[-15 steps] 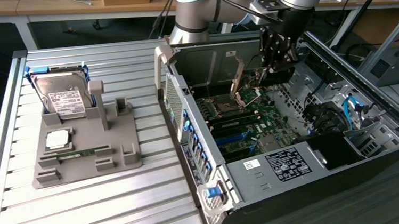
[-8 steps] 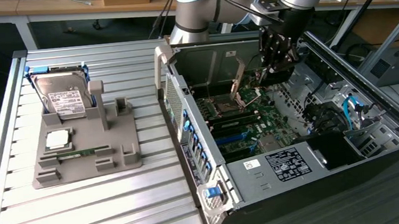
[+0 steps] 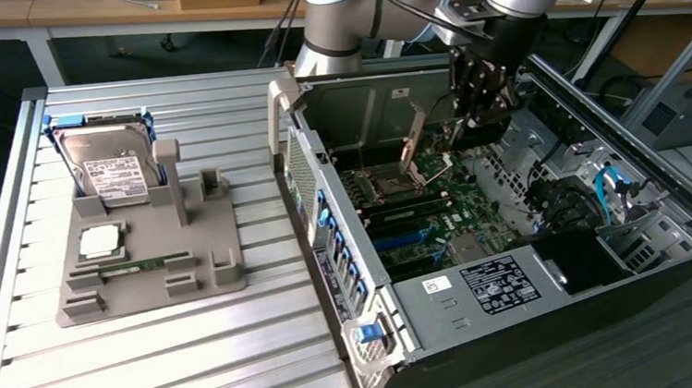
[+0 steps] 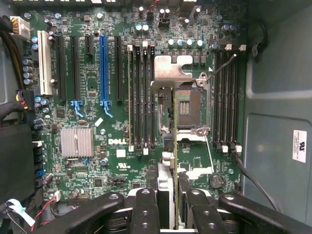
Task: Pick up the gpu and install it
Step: 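Insert the gpu into the slot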
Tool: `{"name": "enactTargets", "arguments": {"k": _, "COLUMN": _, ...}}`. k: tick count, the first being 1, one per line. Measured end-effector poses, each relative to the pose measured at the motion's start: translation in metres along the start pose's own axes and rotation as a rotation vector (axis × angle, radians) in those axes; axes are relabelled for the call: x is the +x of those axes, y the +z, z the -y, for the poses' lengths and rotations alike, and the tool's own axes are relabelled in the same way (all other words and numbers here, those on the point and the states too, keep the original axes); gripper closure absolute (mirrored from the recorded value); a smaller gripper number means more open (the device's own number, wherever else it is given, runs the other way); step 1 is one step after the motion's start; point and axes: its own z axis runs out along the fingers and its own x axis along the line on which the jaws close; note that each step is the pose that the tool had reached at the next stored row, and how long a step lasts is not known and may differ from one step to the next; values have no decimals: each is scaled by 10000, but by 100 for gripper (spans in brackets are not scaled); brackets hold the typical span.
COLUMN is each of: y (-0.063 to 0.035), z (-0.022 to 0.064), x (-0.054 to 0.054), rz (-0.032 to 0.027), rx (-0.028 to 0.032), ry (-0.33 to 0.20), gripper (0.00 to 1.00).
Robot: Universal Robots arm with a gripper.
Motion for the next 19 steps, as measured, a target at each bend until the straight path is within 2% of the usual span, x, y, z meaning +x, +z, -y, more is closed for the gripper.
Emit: {"name": "enactTargets", "arguments": {"k": 19, "y": 20, "z": -41, "x": 61, "rz": 0, "rx": 0, "ry": -3, "gripper": 73}}
